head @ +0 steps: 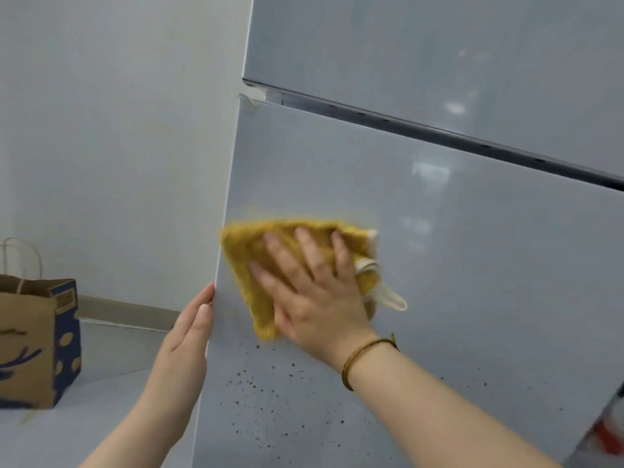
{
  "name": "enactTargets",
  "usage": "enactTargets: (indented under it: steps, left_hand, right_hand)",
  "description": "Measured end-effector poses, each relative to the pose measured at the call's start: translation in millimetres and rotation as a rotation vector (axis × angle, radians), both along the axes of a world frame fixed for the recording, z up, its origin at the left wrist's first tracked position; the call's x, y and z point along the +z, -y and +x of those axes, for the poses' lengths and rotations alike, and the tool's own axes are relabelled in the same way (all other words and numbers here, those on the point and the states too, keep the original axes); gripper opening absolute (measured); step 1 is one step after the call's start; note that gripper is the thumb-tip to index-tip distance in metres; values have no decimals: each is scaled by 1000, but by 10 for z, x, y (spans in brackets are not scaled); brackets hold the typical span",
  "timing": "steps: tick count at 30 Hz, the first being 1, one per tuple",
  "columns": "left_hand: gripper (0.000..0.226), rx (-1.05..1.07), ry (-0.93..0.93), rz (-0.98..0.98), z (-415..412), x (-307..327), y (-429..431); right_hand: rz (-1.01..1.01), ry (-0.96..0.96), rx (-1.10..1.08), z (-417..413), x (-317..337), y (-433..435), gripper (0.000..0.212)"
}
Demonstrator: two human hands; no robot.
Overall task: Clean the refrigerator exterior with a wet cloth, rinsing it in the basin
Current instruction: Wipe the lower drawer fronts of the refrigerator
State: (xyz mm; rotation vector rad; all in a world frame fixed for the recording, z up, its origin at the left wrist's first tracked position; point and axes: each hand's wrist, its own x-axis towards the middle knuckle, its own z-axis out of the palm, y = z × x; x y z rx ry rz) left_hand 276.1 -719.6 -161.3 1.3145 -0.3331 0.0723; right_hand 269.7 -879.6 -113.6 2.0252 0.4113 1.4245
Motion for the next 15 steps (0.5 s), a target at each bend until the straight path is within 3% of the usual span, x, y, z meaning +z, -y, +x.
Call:
enactTargets:
  steps: [2,4,6,8,11,15]
  left_hand:
    - [32,-45,-33,10,60,-34,-20]
    - [35,-60,-69,28,86,-51,-56]
    - [33,-87,-66,47,84,-38,-72]
    - [29,-107,-67,44,74,-33,-93]
    - [22,-147,-63,24,90,-30,-148]
    - [25,-165,-34,-38,117,-2,-207]
  right_hand:
    - [-188,-112,18,-43,-58,68,46]
    - [-243,-93,43,-54,195,218,45]
    - [-131,20,20,-49,492,261,47]
    - [152,186,-18,7,679,158,48]
    - [439,301,-40,137,520,-127,48]
    - [274,99,-66,142,-318,-310,50]
